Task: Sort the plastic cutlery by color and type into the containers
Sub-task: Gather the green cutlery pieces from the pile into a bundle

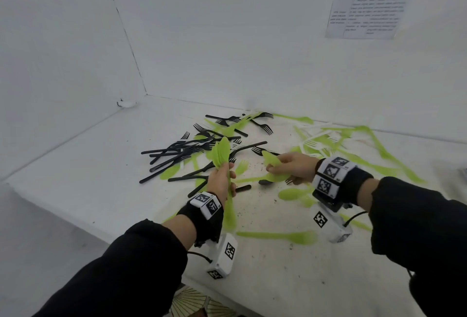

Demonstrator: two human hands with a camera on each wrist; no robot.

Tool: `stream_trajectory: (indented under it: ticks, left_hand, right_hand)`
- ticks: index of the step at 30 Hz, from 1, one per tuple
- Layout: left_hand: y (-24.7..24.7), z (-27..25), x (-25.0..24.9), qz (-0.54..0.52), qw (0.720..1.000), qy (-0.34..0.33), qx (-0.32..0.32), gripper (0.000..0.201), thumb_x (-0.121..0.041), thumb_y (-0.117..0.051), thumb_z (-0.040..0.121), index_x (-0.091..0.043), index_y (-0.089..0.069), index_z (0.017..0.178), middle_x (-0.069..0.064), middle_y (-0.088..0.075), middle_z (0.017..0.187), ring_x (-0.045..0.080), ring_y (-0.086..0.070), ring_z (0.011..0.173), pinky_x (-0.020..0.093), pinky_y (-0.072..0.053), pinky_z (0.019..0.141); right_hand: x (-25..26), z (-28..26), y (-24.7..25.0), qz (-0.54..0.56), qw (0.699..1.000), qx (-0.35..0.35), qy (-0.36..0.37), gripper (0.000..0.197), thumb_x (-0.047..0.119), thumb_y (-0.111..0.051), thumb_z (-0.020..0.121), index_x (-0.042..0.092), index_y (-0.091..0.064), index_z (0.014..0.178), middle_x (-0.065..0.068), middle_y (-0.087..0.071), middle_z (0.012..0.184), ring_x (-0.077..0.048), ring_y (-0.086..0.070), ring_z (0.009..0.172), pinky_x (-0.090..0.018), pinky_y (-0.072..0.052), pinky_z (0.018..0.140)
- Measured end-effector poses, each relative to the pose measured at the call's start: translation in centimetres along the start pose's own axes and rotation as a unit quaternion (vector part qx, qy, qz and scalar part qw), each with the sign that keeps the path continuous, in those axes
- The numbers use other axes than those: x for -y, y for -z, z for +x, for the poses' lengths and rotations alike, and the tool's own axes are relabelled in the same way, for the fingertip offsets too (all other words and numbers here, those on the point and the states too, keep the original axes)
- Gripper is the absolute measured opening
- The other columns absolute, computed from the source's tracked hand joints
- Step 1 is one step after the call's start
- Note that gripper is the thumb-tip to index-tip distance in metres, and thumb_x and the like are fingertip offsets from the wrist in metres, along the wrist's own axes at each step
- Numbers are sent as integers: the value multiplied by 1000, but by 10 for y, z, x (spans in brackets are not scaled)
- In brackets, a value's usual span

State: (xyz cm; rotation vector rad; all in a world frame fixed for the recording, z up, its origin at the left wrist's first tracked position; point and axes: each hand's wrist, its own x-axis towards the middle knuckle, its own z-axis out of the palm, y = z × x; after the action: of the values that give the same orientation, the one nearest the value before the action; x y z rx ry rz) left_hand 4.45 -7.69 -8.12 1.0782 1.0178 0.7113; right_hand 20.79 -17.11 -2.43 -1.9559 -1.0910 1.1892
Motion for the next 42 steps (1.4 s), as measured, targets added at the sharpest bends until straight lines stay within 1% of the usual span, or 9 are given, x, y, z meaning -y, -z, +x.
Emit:
stream_trajectory:
  ticks: [5,10,15,18,23,28,32,35,42]
  left_hand:
    - [-12,1,-3,25,999,12,37,23,-24,-36,101,-16,-54,89,-1,-47,73,13,-39,51,24,-33,47]
    - [-19,0,-1,43,996,2,76,25,-21,-39,101,-15,-56,83,-1,-47,73,13,-41,57,26,-36,50]
    - [-19,-6,2,9,993,2,119,24,-18,-40,100,-10,-55,84,5,-56,77,19,-52,63,30,-41,59]
    - [-14,-10,1,-4,987,22,160,24,-18,-37,101,-10,-53,85,4,-58,74,18,-59,58,28,-43,55]
    - [-1,-13,-3,-29,981,69,179,26,-23,-32,102,-12,-52,88,2,-59,72,16,-57,46,24,-39,49]
    - [12,-17,-6,-67,975,117,175,40,-28,-23,97,-10,-57,88,3,-58,56,20,-51,40,27,-31,56]
    - [19,-15,-4,-54,980,113,156,44,-27,-20,96,-6,-56,82,4,-58,53,21,-51,40,27,-36,55]
    - [21,-12,-3,21,985,94,142,45,-28,-21,98,-7,-57,80,2,-59,53,20,-51,40,24,-41,51]
    - [21,-14,-4,3,981,111,161,46,-30,-18,100,-10,-59,91,3,-64,65,19,-58,43,23,-40,54]
  right_hand:
    - [8,-13,11,243,962,117,39,22,-2,-58,71,9,-62,90,0,-49,65,-6,-39,44,-17,-28,43]
    - [20,1,-2,163,980,-54,103,14,-1,-55,89,11,-59,81,-4,-43,64,-4,-31,37,-15,-25,36]
    - [25,26,-22,153,980,-103,75,19,15,-57,91,12,-49,75,-3,-41,65,-12,-28,46,-19,-24,40]
    - [30,37,-34,136,977,-135,89,11,11,-58,89,9,-48,92,-4,-42,64,-14,-33,46,-20,-27,39]
    - [38,49,-45,24,986,-135,96,22,16,-54,90,19,-46,70,-1,-41,62,-17,-38,51,-25,-32,49]
    - [39,54,-59,108,986,-60,115,27,1,-42,94,13,-46,71,-5,-37,58,-10,-34,38,-22,-29,43]
    - [40,60,-66,135,984,-39,113,17,-3,-43,94,11,-48,86,-6,-36,60,-3,-32,29,-16,-28,35]
    - [42,62,-69,142,984,-21,107,18,-4,-42,94,10,-49,102,-6,-36,61,-9,-31,39,-15,-25,34]
    - [47,68,-72,143,985,-45,86,28,-4,-40,94,12,-44,71,-5,-33,58,-10,-27,40,-14,-23,33]
